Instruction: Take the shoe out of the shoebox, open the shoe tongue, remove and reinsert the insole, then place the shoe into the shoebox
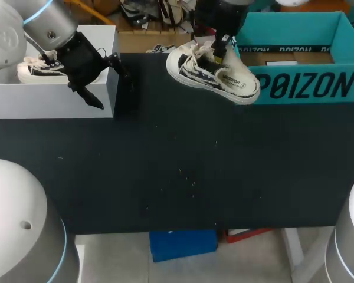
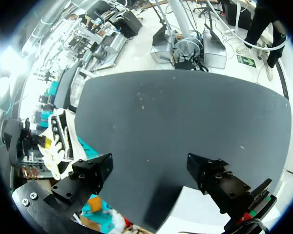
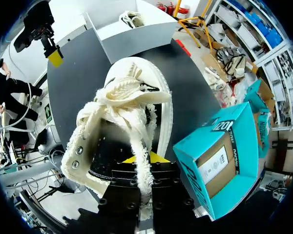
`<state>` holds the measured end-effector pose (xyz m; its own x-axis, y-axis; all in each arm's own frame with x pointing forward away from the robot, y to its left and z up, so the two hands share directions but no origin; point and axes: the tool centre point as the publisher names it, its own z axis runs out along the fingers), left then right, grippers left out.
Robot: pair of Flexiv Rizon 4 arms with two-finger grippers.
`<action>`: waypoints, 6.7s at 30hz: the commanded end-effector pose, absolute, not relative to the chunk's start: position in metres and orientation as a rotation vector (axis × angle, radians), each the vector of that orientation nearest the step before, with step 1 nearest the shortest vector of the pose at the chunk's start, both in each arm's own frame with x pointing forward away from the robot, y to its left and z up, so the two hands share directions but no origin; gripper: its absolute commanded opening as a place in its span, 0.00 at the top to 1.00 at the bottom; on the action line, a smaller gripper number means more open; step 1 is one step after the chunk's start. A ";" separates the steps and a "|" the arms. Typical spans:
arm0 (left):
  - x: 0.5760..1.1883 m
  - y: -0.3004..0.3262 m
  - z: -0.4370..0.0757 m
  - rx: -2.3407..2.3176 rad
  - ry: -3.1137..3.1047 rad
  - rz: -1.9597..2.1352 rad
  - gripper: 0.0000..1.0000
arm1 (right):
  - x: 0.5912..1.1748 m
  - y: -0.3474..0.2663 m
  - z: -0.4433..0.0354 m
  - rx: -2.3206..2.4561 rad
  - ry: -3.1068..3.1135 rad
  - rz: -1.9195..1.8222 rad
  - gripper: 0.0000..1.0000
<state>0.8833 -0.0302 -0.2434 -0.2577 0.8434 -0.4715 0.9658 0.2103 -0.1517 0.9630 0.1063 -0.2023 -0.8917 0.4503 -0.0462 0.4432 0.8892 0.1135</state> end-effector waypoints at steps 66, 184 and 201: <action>0.883 -0.030 -0.243 1.707 2.205 -0.603 0.00 | 1.116 -0.087 -0.195 0.014 3.168 -0.133 1.00; 0.883 -0.030 -0.243 1.707 2.205 -0.603 0.00 | 1.100 -0.097 -0.229 0.335 2.930 -0.101 0.00; 0.883 -0.030 -0.243 1.707 2.205 -0.603 0.00 | 0.986 -0.026 -0.210 0.580 2.694 -0.154 0.00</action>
<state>0.8833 -0.0301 -0.2434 -0.2576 0.8434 -0.4714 0.9658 0.2102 -0.1516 1.0531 -0.0510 -0.2134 -0.8664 0.4145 0.2785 0.4103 0.9088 -0.0763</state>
